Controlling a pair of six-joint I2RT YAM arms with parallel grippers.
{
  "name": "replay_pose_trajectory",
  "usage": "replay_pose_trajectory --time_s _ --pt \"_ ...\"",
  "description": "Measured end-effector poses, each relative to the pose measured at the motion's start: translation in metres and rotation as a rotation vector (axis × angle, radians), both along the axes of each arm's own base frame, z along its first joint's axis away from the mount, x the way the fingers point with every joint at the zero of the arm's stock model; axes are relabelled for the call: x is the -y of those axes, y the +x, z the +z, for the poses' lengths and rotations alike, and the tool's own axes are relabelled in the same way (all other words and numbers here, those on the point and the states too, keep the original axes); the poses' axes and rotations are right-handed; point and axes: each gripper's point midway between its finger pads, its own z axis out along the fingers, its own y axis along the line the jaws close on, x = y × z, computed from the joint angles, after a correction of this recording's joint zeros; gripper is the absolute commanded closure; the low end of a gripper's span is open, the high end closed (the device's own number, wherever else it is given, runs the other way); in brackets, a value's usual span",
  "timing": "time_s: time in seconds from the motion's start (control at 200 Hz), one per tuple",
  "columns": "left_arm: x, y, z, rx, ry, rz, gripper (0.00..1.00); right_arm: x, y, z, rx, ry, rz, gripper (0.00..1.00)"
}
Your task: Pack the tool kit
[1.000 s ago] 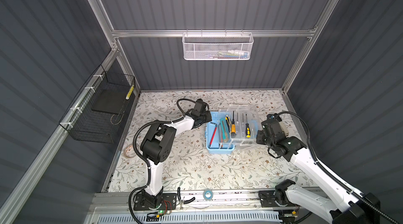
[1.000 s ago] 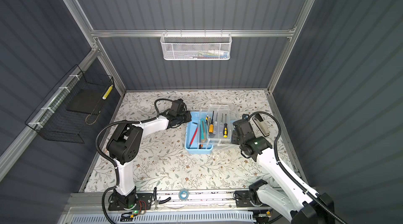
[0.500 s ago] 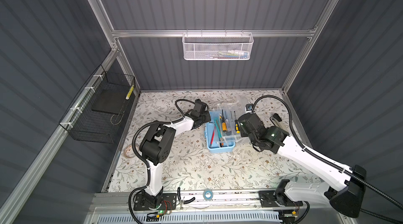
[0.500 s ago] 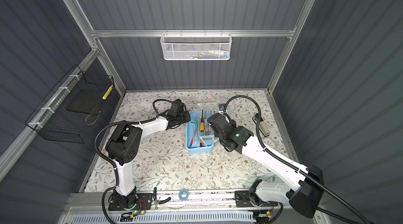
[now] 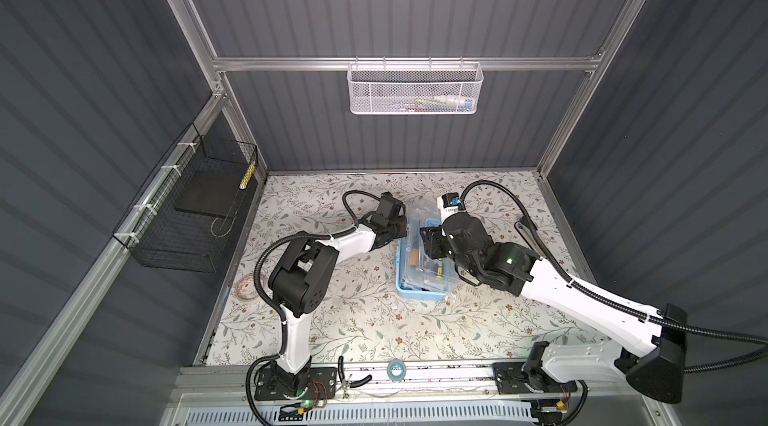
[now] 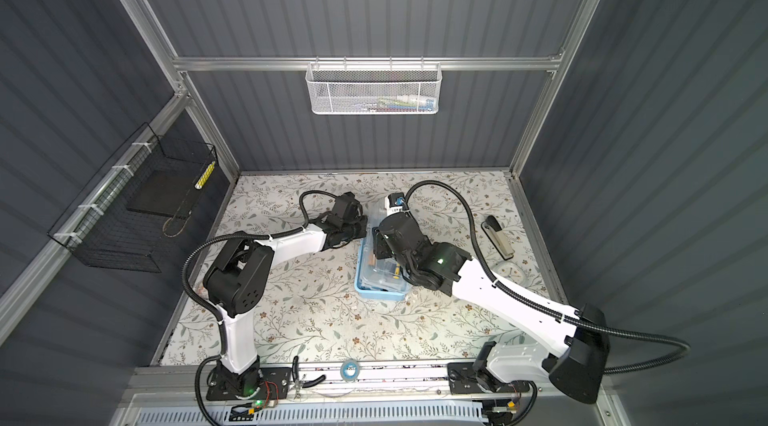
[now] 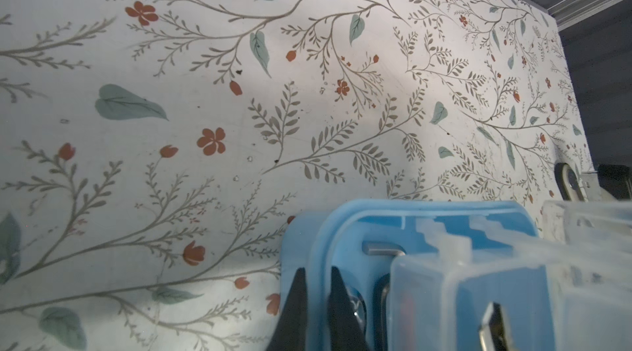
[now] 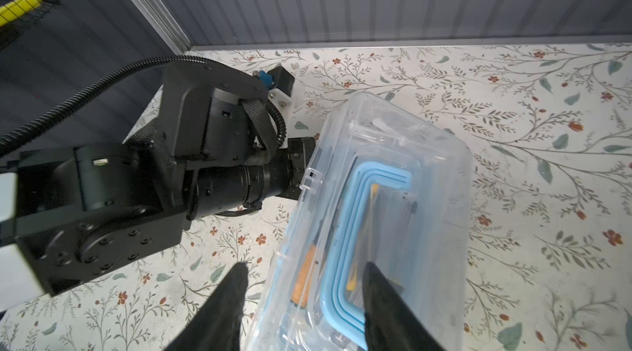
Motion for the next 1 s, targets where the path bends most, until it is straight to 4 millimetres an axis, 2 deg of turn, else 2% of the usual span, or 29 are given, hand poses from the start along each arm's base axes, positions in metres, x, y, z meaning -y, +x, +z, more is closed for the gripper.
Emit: replay_pose_trajectory --time_s 0.215,0.225,0.255,0.275,0.37,0.485,0.595,0.675,0.81,0.9,1.0 --pt "-0.011 -0.001 0.000 -0.011 0.031 0.068 1.00 0.014 0.008 -0.004 -0.033 0.039 -0.028 0.42" --pt "-0.012 -0.001 0.000 -0.011 0.032 0.072 0.97 0.015 0.008 -0.005 -0.035 0.039 -0.029 0.42" --pt "-0.013 -0.001 0.000 -0.012 0.035 0.080 0.75 0.018 0.009 -0.006 -0.040 0.043 -0.035 0.42" --pt "-0.014 -0.001 0.000 -0.012 0.037 0.085 0.65 0.020 0.009 -0.007 -0.042 0.044 -0.039 0.42" --pt "-0.024 0.001 -0.002 -0.012 0.068 0.115 0.37 0.025 0.010 -0.012 -0.057 0.047 -0.047 0.42" --pt "-0.038 0.003 0.001 -0.012 0.097 0.145 0.23 0.024 0.009 -0.017 -0.074 0.049 -0.041 0.42" --pt "-0.053 0.006 0.011 0.009 0.136 0.169 0.01 0.021 0.010 -0.022 -0.089 0.051 -0.029 0.42" --pt "-0.066 0.009 0.024 0.037 0.160 0.198 0.00 0.019 0.013 -0.029 -0.109 0.047 -0.026 0.42" --pt "-0.084 0.013 0.059 0.117 0.170 0.246 0.00 0.016 0.017 -0.045 -0.153 0.043 -0.017 0.42" --pt "-0.093 0.006 0.076 0.155 0.179 0.255 0.00 0.017 0.018 -0.054 -0.184 0.062 -0.006 0.42" --pt "-0.101 -0.007 0.082 0.168 0.193 0.241 0.00 0.019 0.018 -0.058 -0.206 0.087 0.003 0.42"
